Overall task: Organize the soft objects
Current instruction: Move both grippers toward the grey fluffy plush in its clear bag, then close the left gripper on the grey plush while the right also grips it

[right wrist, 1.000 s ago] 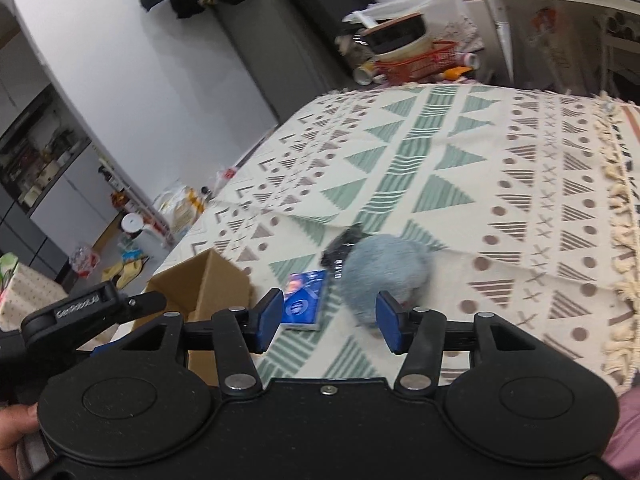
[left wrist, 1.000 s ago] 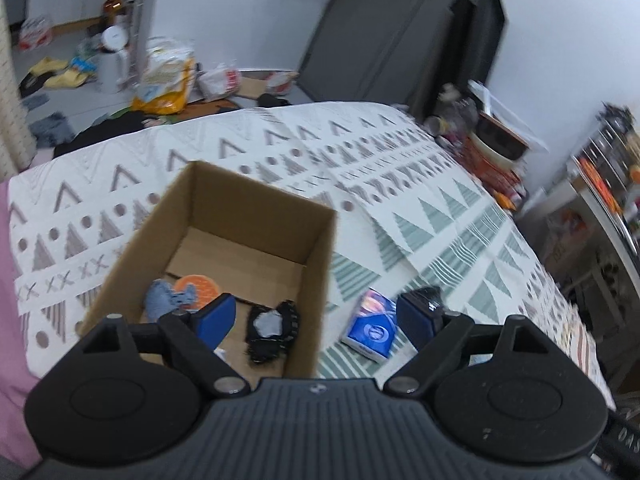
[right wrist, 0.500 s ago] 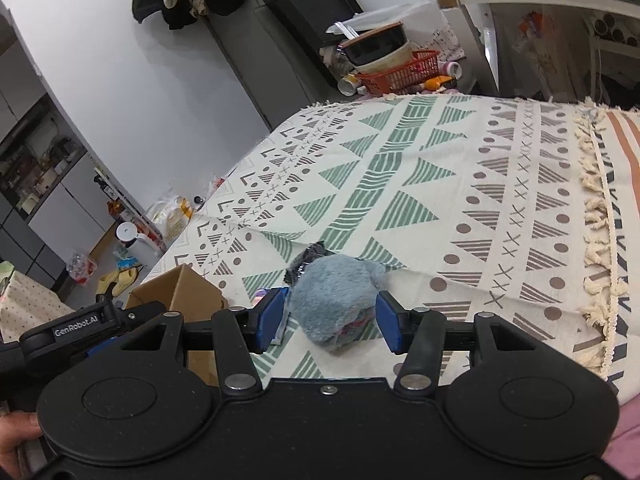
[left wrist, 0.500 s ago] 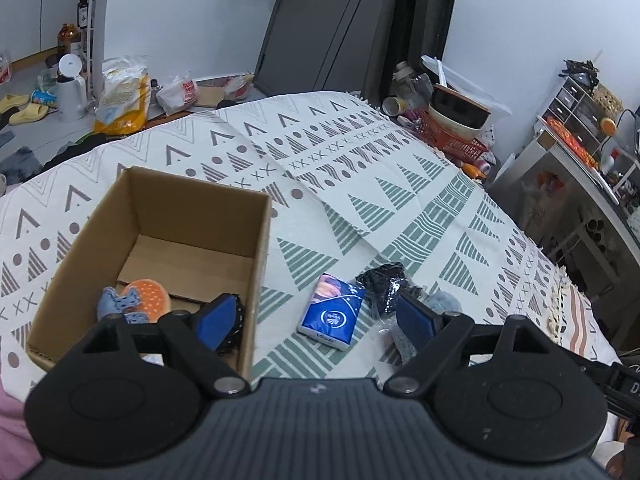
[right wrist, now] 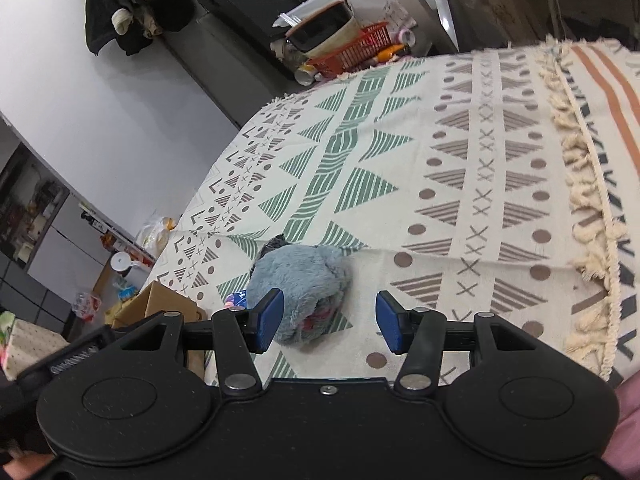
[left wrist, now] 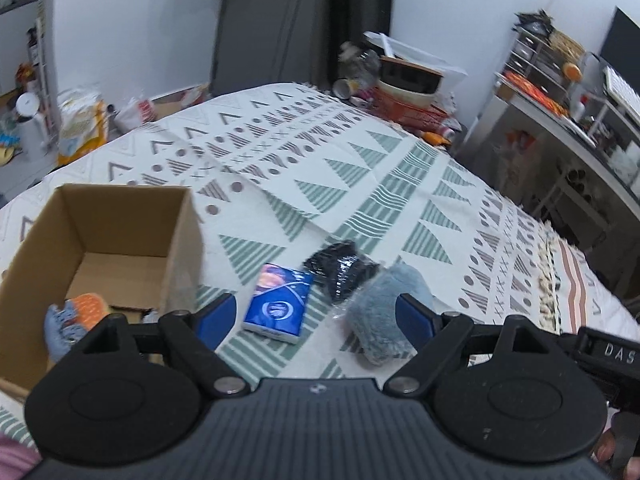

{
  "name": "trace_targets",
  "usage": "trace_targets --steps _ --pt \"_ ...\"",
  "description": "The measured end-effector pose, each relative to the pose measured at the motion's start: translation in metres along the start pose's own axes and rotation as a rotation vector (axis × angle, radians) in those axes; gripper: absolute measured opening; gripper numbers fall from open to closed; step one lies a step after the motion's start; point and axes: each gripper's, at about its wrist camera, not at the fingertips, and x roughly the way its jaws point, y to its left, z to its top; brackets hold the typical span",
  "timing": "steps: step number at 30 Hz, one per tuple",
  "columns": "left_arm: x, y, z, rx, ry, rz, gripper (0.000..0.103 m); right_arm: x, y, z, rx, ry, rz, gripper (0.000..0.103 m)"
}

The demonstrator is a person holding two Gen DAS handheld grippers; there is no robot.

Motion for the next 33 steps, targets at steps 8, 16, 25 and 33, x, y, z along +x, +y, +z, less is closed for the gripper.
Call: trace_targets --steps 8,16,25,33 --pt "0.023 -0.015 -0.007 0.001 0.048 -0.029 0.08 0.021 -0.008 -0.001 0.024 0.056 0.06 0.05" --pt "0.045 -0.031 -0.004 0.011 0.075 -0.042 0.056 0.043 -0.017 0.0 0.038 0.104 0.084 0.047" --pt "0.077 -0.027 -0.001 -0.02 0.075 0.017 0.043 0.059 -0.028 0.004 0.063 0.115 0.091 0.042" --pt "0.076 -0.041 -0.005 0.004 0.073 -0.017 0.043 0.058 -0.031 0.008 0.074 0.095 0.115 0.041"
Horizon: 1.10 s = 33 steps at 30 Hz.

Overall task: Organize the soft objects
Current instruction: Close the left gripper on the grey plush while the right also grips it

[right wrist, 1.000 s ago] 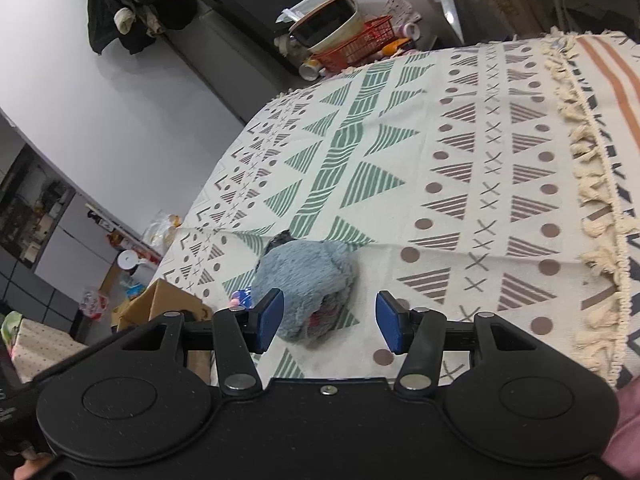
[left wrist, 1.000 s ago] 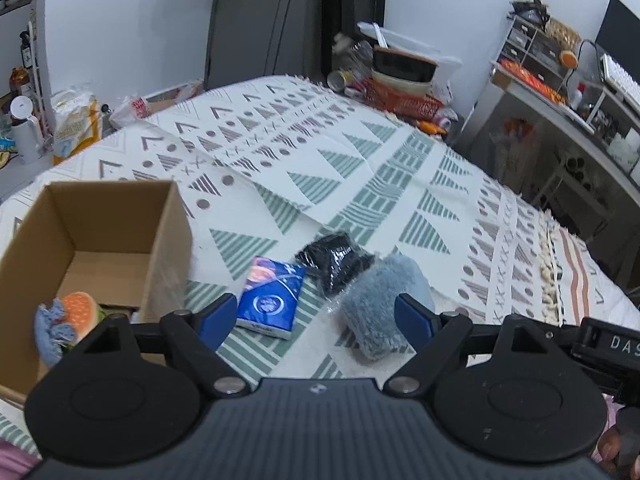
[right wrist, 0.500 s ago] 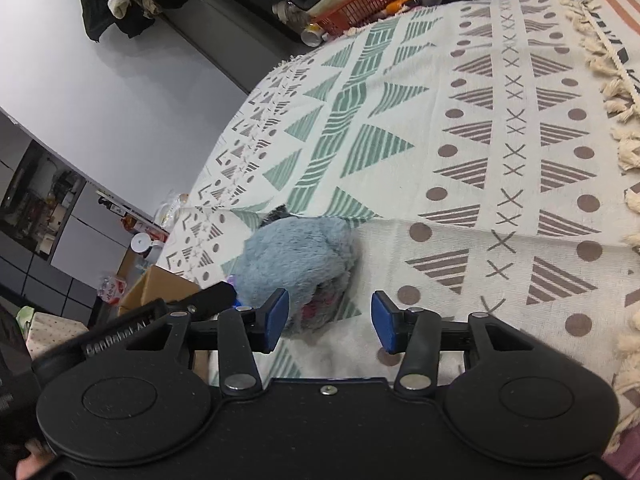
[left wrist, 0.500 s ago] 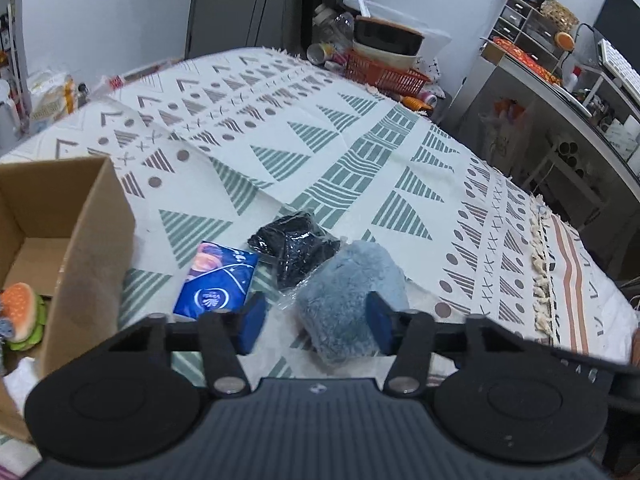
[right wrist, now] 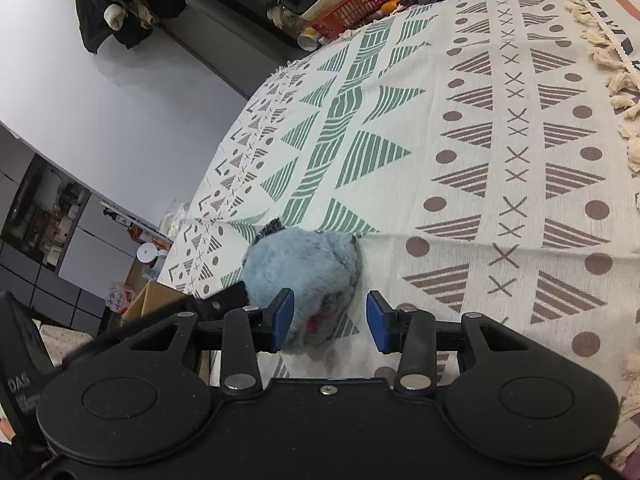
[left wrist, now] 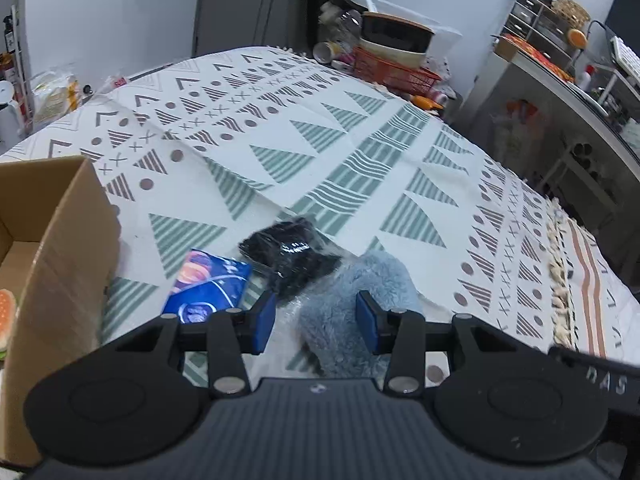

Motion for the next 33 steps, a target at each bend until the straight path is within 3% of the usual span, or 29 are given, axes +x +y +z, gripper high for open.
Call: trace_targets --steps 7,15,23,27,33 --pt "0.0 -0.003 -0.005 -0.036 0.049 -0.093 0.043 -0.005 0.0 0.001 0.014 -0.027 0.014 0.042" --pt "0.005 -0.018 -0.02 0.01 0.135 -0.192 0.043 -0.01 -0.001 0.001 0.038 -0.045 0.002 0.042" --pt "0.004 -0.024 -0.027 0.034 0.157 -0.206 0.043 -0.004 0.003 -0.003 0.028 -0.009 0.014 0.042" --pt "0.0 -0.023 -0.027 0.043 0.153 -0.196 0.043 0.001 -0.003 -0.005 0.054 0.022 -0.001 0.031" --pt "-0.006 -0.02 -0.026 0.032 0.137 -0.194 0.043 0.0 -0.007 -0.007 0.074 0.026 -0.008 0.03"
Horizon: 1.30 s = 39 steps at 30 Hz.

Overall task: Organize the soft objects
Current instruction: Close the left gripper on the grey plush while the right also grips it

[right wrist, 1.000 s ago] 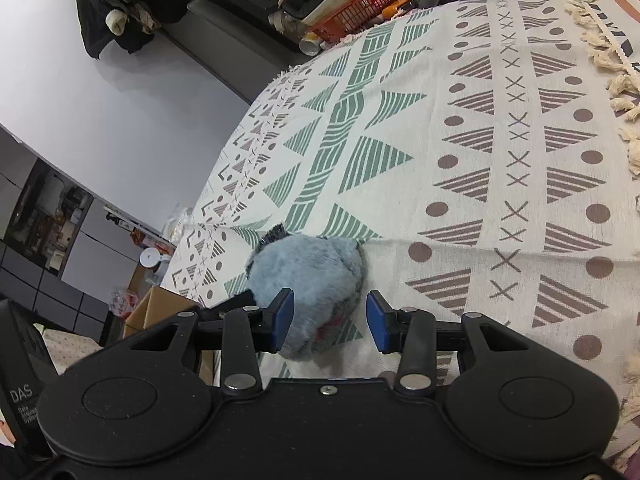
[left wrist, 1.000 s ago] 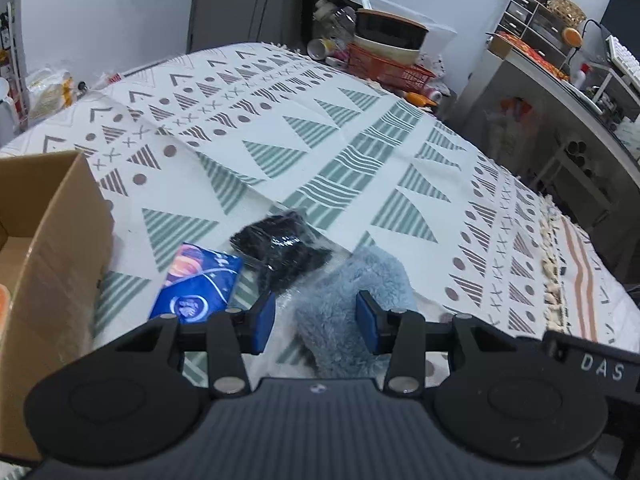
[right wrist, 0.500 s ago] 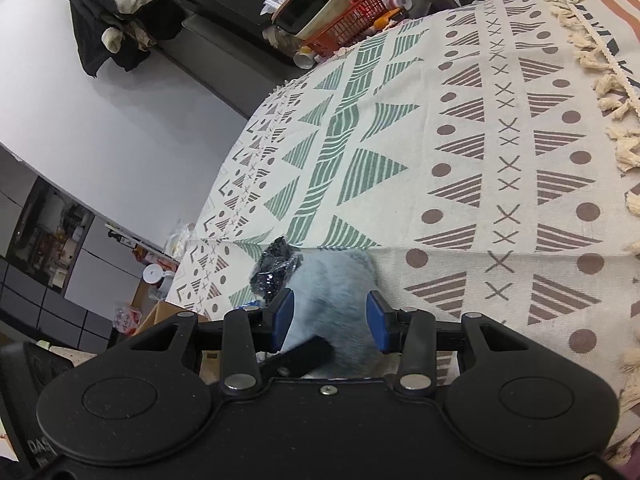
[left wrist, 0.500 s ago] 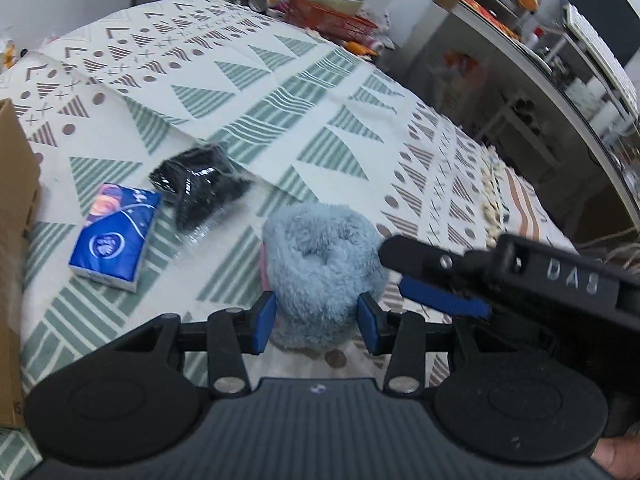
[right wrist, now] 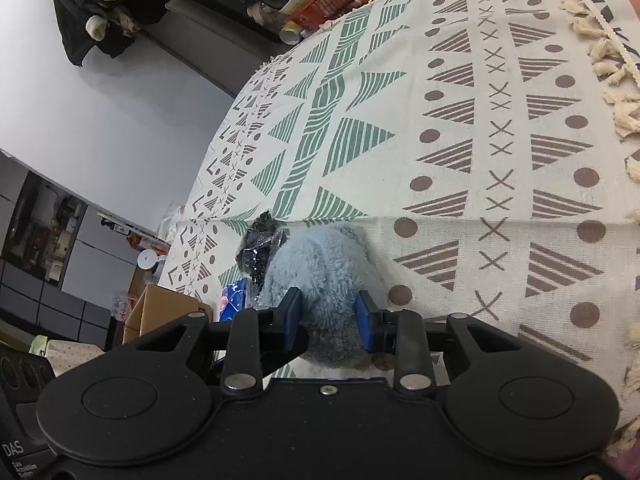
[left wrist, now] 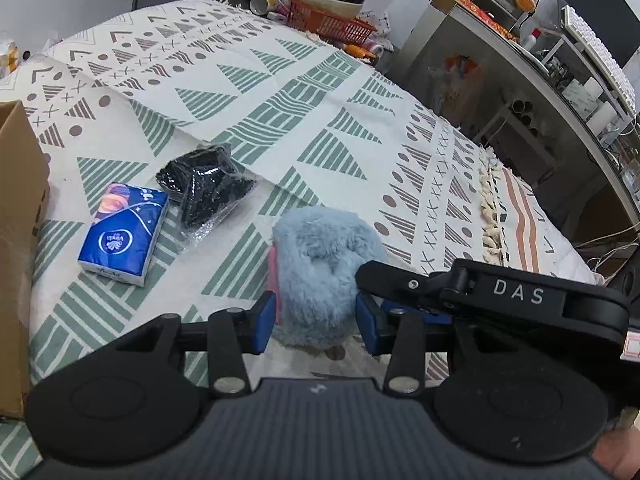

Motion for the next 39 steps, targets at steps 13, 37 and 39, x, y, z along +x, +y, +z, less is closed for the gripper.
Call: trace_targets --steps 13,37,39 --pt "0.006 0.008 0.004 -0.055 -0.022 0.022 0.043 -0.003 -0.007 -0.001 0.046 0.017 -0.006 0.029" --pt "0.022 0.019 0.006 -0.15 -0.016 0.022 0.026 0.016 -0.006 0.002 0.005 0.038 -0.011 0.032" --pt "0.02 0.017 0.006 -0.153 -0.018 0.019 0.026 0.015 -0.004 0.002 -0.01 0.031 -0.014 0.029"
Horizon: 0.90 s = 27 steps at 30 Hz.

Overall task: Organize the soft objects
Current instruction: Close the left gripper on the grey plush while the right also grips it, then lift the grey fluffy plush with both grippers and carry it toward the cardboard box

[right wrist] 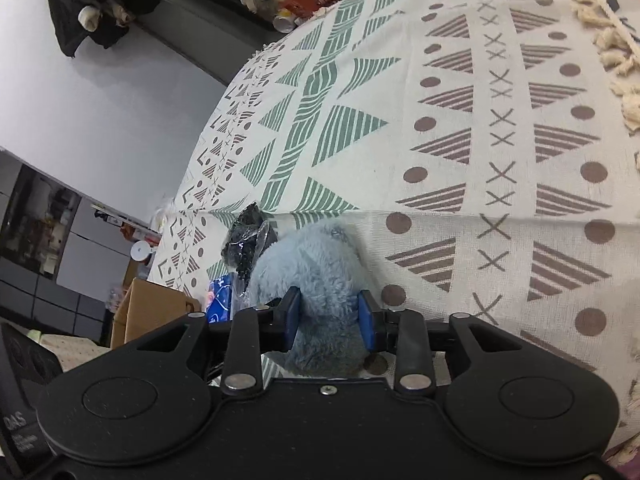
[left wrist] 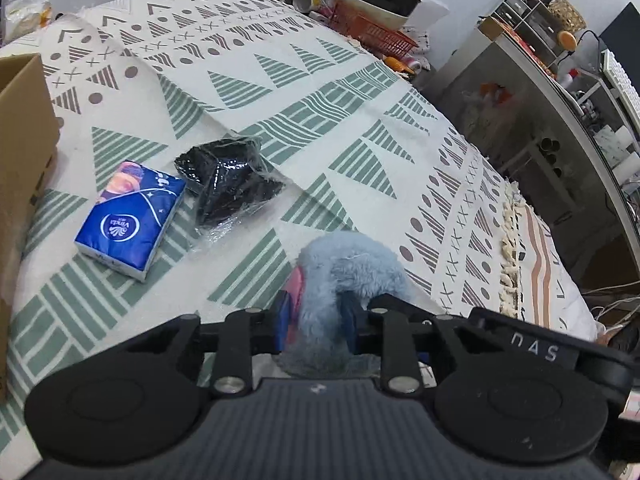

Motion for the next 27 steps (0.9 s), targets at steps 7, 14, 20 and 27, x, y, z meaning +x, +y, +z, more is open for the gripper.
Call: trace_targets --steps 7,14,20,27 --pt "-0.014 -0.001 0.002 0.003 -0.04 -0.006 0.023 -0.012 0.008 -0.003 -0.043 -0.023 0.013 0.024" --pt "-0.034 -0.002 0.003 0.007 -0.085 -0.025 0.023 -0.025 0.021 -0.004 -0.049 -0.07 0.026 0.023" --pt "-0.05 0.003 0.007 -0.015 -0.111 -0.036 0.022 -0.032 0.041 -0.011 -0.072 -0.11 0.007 0.022" --pt "-0.068 0.011 0.008 -0.027 -0.134 -0.041 0.021 -0.04 0.061 -0.02 -0.081 -0.144 -0.01 0.022"
